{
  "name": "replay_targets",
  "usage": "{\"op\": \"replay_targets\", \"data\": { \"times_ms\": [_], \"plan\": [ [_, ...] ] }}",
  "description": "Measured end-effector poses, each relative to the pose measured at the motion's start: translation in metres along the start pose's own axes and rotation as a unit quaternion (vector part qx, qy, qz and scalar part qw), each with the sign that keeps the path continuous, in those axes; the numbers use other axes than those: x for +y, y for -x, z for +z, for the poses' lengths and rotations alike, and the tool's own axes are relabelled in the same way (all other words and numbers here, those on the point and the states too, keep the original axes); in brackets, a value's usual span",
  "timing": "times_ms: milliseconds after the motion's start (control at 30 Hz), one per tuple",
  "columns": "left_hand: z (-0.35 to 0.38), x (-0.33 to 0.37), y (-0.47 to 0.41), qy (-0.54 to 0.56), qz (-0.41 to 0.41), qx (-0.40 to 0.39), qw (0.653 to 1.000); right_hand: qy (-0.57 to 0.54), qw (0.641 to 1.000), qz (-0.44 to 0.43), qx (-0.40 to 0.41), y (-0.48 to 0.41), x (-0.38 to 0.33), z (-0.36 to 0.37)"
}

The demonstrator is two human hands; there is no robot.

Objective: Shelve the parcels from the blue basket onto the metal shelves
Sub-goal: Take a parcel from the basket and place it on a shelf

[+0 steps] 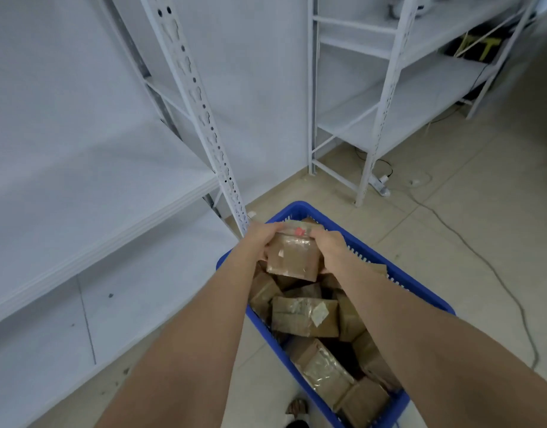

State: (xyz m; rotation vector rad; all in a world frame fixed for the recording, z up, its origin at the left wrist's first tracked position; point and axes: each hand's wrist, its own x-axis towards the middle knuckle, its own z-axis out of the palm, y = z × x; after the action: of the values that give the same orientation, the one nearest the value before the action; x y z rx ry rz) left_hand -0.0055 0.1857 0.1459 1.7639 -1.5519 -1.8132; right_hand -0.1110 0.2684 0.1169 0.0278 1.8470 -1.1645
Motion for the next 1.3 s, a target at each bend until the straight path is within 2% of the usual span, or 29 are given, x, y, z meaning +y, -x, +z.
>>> {"op": "replay_targets", "data": {
  "times_ms": [100,233,400,467,567,700,767,833,933,1000,1133,1200,1233,1300],
  "plan": [
    [-0.014,0.019,0.037,0.038,0.07,0.038,0.996,-0.045,0.998,-0.023,-0.048,0.026,-0.015,-0.004],
    [-0.041,0.033,0.08,0.074,0.146,0.052,0.985,-0.114,0.986,-0.046,-0.112,0.07,-0.032,-0.007],
    [-0.079,0.037,0.121,0.097,0.203,0.077,0.971,-0.13,0.965,-0.067,-0.216,0.122,-0.044,0.003],
    [-0.097,0.037,0.13,0.108,0.212,0.087,0.967,-0.131,0.961,-0.085,-0.229,0.135,-0.046,0.014],
    [-0.124,0.035,0.145,0.067,0.215,0.106,0.969,-0.147,0.953,-0.116,-0.237,0.157,-0.047,0.033],
    [-0.156,0.031,0.174,-0.015,0.196,0.072,0.978,-0.047,0.945,-0.262,-0.19,0.183,-0.047,0.075],
    [-0.171,0.028,0.187,-0.026,0.2,0.061,0.978,-0.007,0.936,-0.294,-0.194,0.2,-0.045,0.098],
    [-0.193,0.022,0.196,-0.006,0.191,0.054,0.98,-0.015,0.927,-0.303,-0.22,0.215,-0.042,0.119],
    [-0.231,0.008,0.204,0.026,0.125,0.042,0.991,-0.052,0.922,-0.277,-0.265,0.229,-0.036,0.143],
    [-0.257,-0.003,0.205,0.126,0.115,0.036,0.985,-0.07,0.918,-0.243,-0.306,0.236,-0.033,0.155],
    [-0.302,-0.021,0.199,0.343,0.152,-0.031,0.926,-0.041,0.929,-0.174,-0.325,0.247,-0.031,0.178],
    [-0.318,-0.031,0.197,0.369,0.163,-0.076,0.912,-0.034,0.933,-0.1,-0.343,0.251,-0.029,0.189],
    [-0.323,-0.034,0.197,0.36,0.162,-0.079,0.916,-0.038,0.923,-0.073,-0.375,0.254,-0.028,0.195],
    [-0.33,-0.039,0.199,0.336,0.152,-0.042,0.929,-0.047,0.894,-0.05,-0.443,0.262,-0.026,0.206]
  ]
}}
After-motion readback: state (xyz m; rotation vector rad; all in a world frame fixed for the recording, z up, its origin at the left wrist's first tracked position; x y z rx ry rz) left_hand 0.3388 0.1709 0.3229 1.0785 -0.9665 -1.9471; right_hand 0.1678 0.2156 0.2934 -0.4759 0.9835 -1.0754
